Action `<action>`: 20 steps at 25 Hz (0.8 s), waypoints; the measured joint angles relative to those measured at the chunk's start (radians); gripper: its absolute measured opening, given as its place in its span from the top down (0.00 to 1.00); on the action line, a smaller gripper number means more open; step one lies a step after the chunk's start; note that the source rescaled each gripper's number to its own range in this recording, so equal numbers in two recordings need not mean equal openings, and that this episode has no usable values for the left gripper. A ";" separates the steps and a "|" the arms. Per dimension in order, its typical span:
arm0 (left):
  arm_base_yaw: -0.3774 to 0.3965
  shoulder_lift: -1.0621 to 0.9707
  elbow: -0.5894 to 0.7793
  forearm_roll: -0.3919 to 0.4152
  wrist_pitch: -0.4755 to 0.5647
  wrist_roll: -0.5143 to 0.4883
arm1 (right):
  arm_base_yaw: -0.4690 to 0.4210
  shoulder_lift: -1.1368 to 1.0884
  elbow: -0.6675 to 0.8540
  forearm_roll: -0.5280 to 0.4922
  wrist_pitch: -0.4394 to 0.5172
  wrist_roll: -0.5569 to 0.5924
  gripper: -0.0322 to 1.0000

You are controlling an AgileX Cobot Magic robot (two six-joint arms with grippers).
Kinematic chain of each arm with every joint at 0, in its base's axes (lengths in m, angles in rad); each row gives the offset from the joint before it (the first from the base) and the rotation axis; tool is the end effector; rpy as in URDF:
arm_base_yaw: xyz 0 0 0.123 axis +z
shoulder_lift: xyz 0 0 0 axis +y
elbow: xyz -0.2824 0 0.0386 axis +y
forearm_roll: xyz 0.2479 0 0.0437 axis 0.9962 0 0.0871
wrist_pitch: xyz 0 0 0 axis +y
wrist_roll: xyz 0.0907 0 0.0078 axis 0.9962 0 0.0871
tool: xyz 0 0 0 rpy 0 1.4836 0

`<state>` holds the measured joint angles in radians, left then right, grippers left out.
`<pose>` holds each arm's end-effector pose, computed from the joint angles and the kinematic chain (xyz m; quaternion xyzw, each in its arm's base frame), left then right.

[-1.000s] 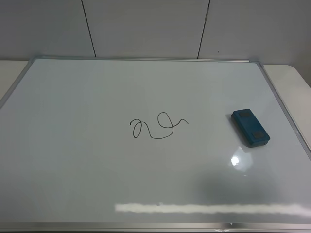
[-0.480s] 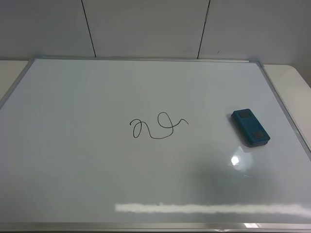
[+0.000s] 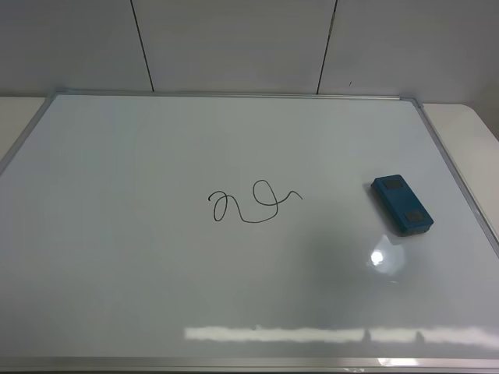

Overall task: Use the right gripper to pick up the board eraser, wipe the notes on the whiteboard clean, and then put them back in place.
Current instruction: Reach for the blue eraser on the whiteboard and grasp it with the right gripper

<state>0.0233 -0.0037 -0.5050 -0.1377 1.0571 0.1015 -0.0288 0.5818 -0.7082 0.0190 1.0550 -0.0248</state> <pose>-0.0060 -0.0110 0.2795 0.0360 0.8472 -0.0358 0.5288 0.0863 -0.0010 0.3171 0.0033 0.9342 -0.0002 0.3568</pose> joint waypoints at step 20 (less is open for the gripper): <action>0.000 0.000 0.000 0.000 0.000 0.000 | 0.115 0.620 -0.174 -0.003 -0.001 -0.018 0.00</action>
<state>0.0233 -0.0037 -0.5050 -0.1377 1.0571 0.1015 0.0860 1.2021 -0.8817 0.0156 1.0538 -0.0432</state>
